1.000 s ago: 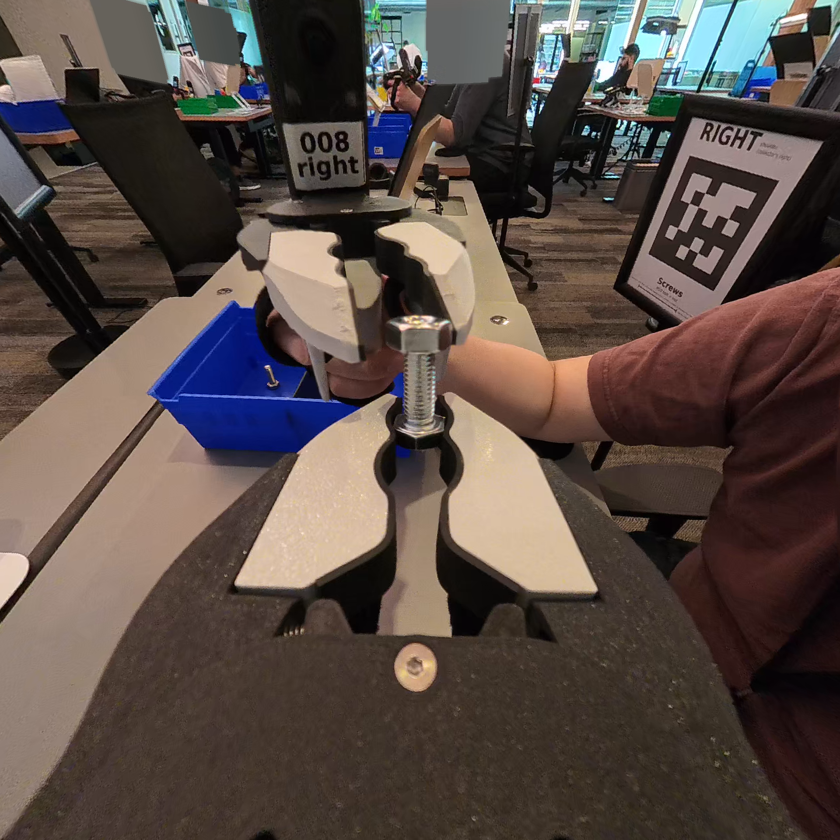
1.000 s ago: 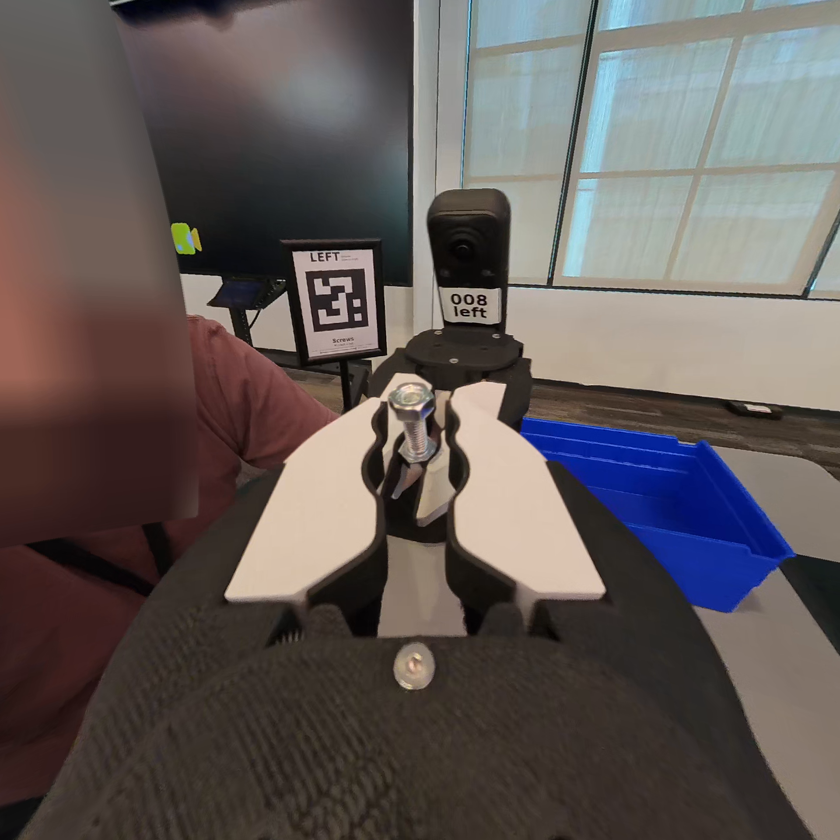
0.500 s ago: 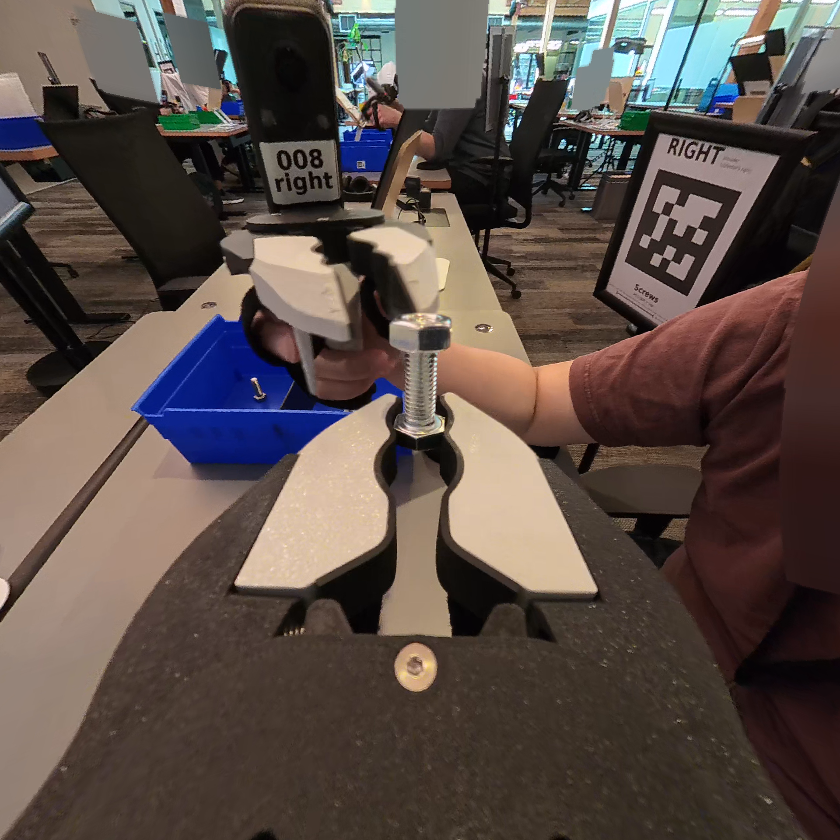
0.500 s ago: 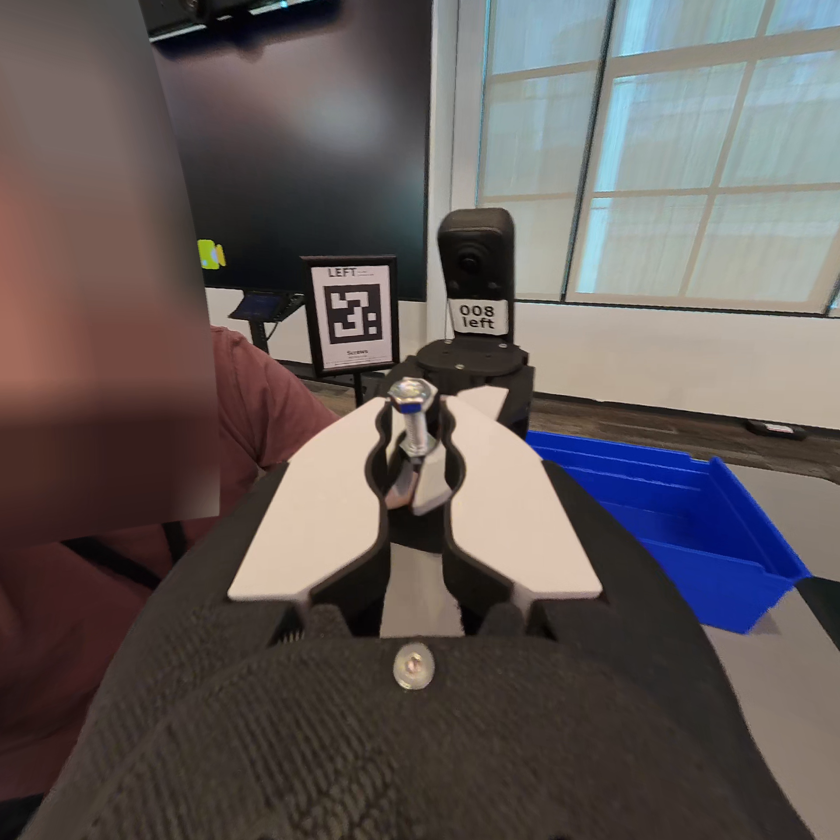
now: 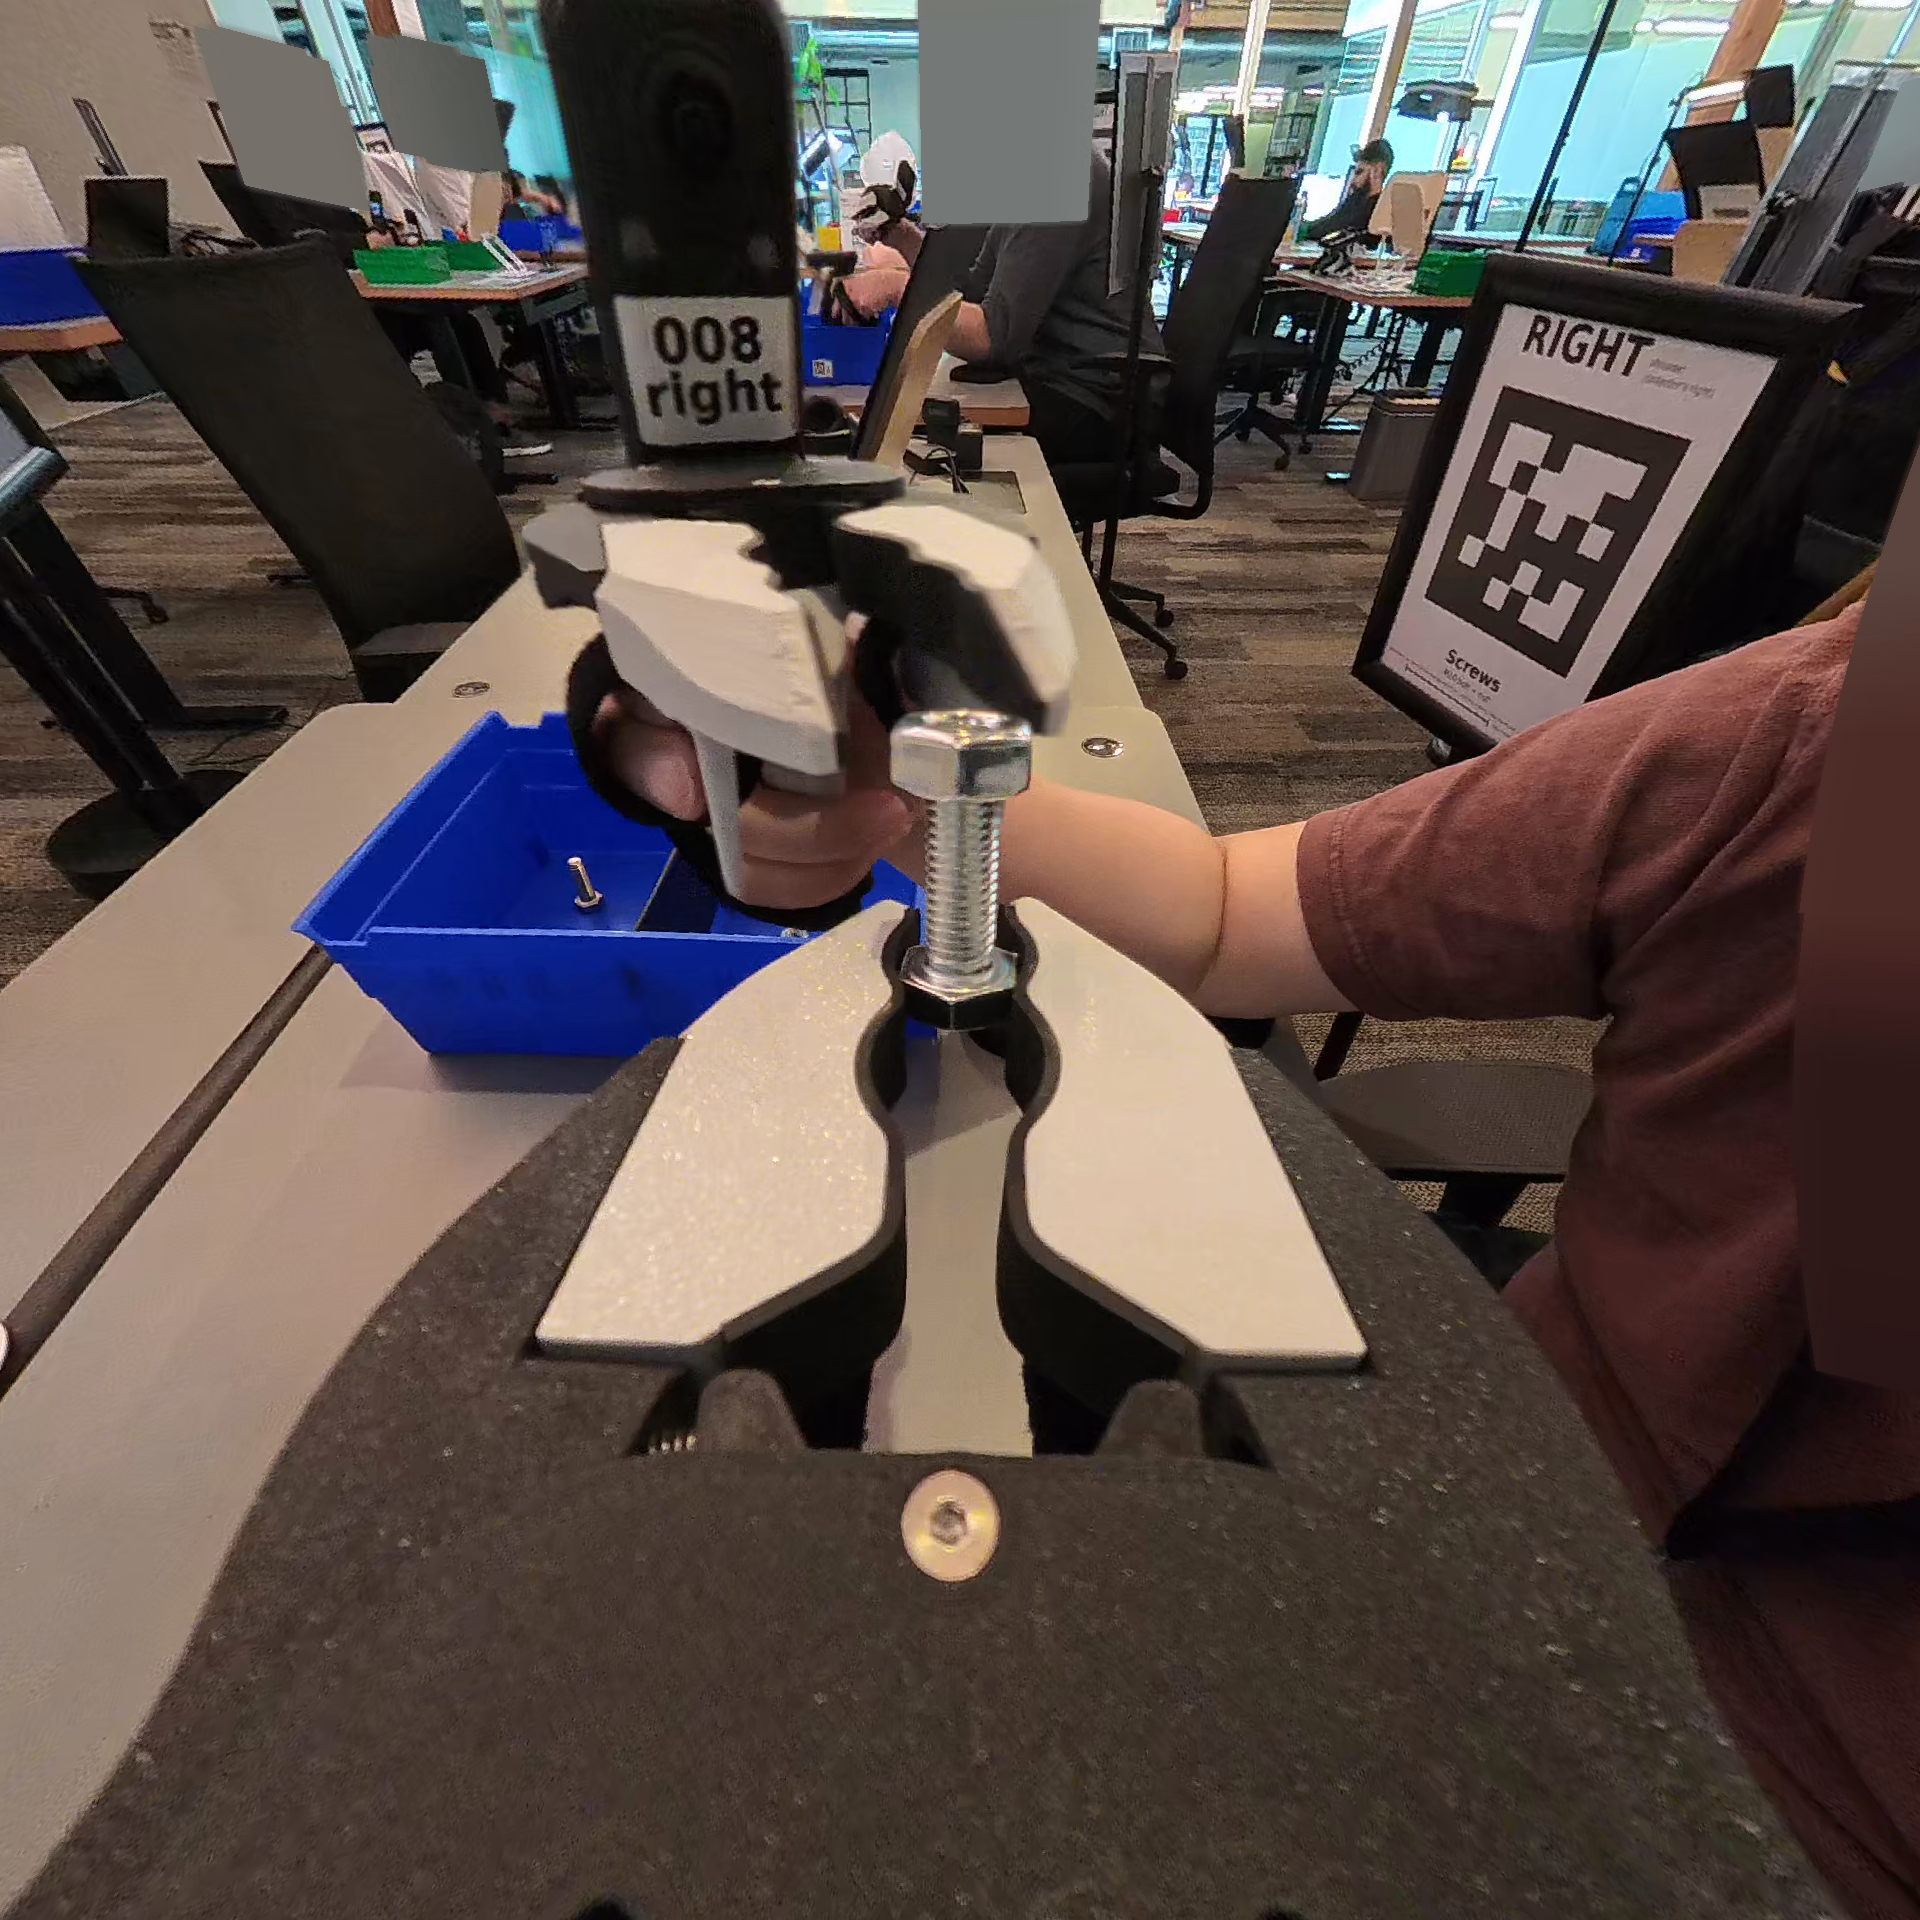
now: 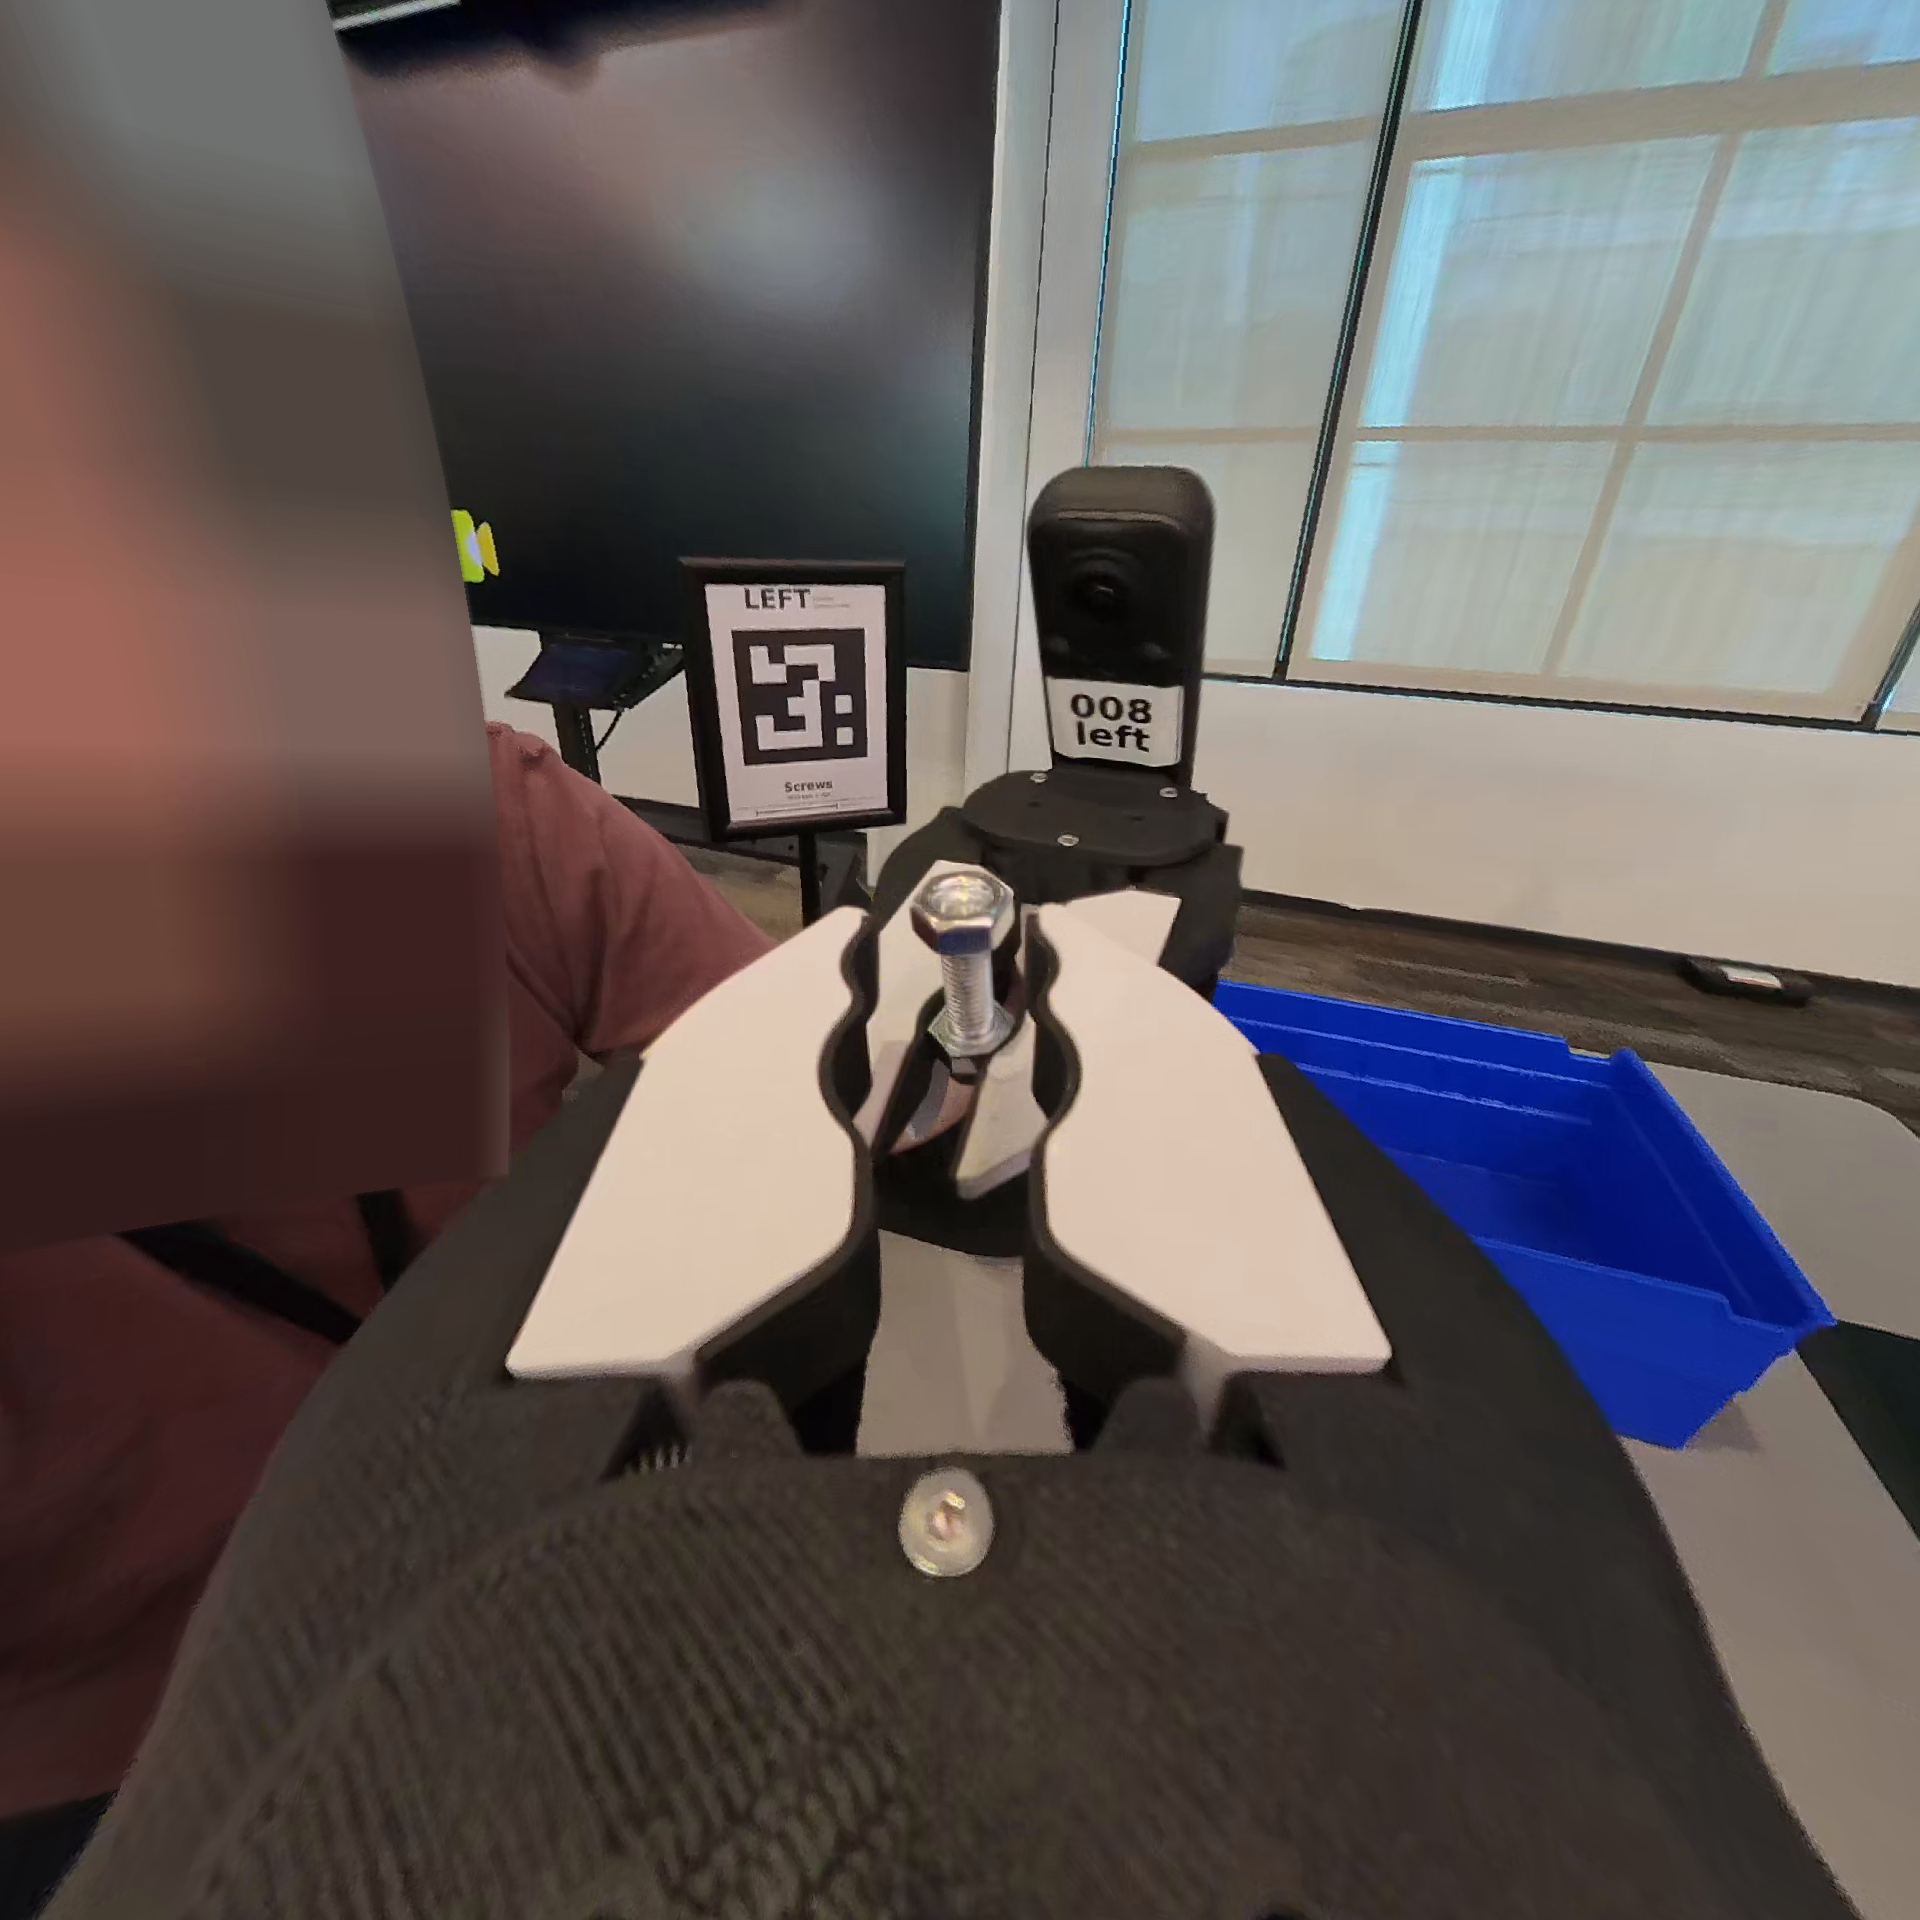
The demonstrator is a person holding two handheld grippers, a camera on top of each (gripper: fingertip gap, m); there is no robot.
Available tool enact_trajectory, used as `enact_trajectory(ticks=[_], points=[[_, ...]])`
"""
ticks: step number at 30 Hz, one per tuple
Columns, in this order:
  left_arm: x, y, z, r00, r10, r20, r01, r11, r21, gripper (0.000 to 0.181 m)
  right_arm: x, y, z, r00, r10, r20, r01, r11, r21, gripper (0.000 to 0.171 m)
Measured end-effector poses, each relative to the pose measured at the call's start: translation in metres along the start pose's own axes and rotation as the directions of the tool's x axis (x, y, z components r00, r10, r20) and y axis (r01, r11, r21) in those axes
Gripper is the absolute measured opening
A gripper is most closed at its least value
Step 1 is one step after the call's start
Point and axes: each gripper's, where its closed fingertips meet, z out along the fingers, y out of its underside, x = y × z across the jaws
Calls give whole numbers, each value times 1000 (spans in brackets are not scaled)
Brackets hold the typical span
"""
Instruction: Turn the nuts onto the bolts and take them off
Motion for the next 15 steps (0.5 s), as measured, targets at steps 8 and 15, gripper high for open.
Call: enact_trajectory(ticks=[8, 15], points=[[2, 1, 1, 1000, -3, -7, 3, 1000, -4, 14, 15, 0, -12, 998, 42, -45, -40, 999, 30, 24], [-1, 1, 1, 1000, -10, -3, 10, 1000, -1, 14, -3, -2, 3, 1000, -23, -18, 23, 1000, -10, 29]])
